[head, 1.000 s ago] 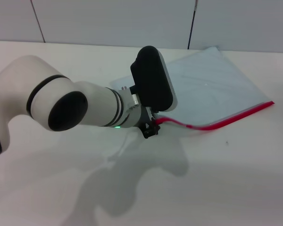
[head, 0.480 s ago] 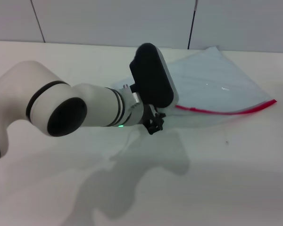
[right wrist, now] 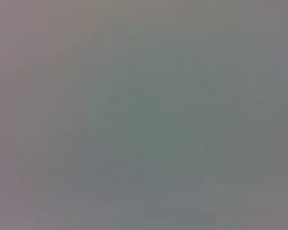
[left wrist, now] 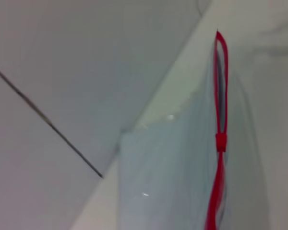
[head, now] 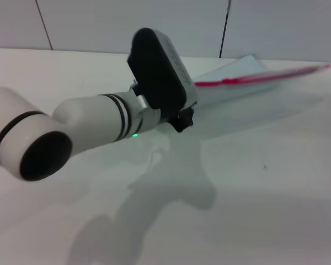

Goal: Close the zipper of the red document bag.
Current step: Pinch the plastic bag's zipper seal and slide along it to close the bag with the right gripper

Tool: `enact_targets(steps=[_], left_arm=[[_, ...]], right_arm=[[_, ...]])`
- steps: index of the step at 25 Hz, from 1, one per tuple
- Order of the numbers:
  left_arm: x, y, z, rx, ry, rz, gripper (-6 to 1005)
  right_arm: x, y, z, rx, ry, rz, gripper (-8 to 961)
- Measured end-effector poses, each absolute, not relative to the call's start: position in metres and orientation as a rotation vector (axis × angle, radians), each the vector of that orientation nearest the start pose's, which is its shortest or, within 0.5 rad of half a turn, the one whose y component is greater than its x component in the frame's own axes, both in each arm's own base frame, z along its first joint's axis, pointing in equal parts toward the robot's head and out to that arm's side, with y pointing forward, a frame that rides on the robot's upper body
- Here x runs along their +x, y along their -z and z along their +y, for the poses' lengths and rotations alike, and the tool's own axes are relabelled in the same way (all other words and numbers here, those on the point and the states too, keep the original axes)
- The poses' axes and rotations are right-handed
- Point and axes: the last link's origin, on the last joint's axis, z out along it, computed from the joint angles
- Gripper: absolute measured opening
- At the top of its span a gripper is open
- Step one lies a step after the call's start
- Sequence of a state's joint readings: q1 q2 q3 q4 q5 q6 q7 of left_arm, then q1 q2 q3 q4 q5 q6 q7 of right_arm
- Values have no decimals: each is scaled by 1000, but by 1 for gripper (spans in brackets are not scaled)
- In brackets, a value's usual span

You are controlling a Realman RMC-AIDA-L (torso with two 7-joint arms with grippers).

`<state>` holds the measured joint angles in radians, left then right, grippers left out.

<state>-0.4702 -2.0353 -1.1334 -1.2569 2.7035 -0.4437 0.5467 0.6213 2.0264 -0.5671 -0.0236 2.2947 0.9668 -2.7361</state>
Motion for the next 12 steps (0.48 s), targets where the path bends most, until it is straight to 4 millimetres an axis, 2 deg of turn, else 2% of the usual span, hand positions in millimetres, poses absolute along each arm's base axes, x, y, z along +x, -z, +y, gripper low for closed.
enact_targets(steps=[5, 12], left_arm=[[-147, 69, 374, -2312, 25, -80, 64], [-147, 68, 375, -2304, 27, -74, 59]], right_arm=[[322, -25, 396, -1710, -742, 687, 525], [292, -41, 396, -1971, -845, 579, 522]])
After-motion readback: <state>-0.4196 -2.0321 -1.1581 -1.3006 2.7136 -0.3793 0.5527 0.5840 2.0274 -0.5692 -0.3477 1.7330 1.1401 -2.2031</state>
